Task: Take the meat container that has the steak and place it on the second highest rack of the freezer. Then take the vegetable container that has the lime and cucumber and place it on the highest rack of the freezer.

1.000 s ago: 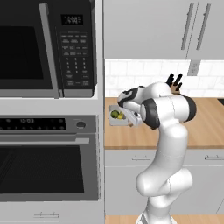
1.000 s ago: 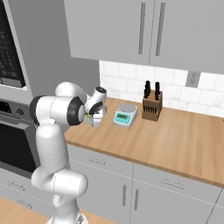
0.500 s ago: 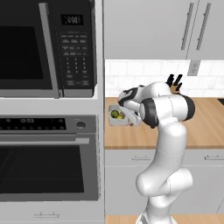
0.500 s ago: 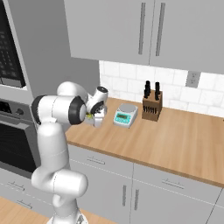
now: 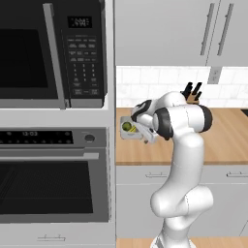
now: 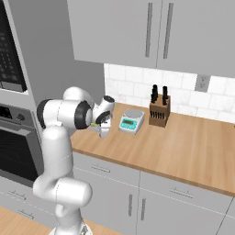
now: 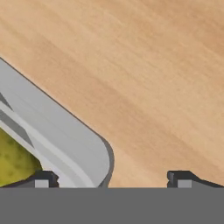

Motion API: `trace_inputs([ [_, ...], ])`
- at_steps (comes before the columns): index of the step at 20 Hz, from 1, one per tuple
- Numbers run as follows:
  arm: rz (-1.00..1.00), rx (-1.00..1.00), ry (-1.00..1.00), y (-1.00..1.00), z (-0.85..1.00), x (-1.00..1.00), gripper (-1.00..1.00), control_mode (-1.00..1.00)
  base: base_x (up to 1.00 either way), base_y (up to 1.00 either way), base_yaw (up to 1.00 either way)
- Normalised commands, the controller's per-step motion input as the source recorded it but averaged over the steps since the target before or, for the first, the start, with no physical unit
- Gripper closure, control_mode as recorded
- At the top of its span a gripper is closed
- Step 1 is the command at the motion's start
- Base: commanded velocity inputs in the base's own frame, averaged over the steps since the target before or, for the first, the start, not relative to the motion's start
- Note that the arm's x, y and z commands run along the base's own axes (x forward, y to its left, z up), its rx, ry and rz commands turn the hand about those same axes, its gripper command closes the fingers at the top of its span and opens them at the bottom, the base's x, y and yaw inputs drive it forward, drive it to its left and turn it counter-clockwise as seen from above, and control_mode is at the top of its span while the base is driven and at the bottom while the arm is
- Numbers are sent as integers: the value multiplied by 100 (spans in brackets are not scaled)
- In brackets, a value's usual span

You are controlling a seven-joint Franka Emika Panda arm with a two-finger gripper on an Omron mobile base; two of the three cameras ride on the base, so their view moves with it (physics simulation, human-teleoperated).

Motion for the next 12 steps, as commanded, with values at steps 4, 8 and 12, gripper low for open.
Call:
trace_inputs([
  [4, 0, -2, 0, 0, -54, 14, 100, -100, 0, 0, 0],
  [8, 0, 7, 1, -7, -12, 5, 100, -100, 0, 0, 0],
  [12, 3, 18, 2, -38, 0, 0, 100, -100, 0, 0, 0],
])
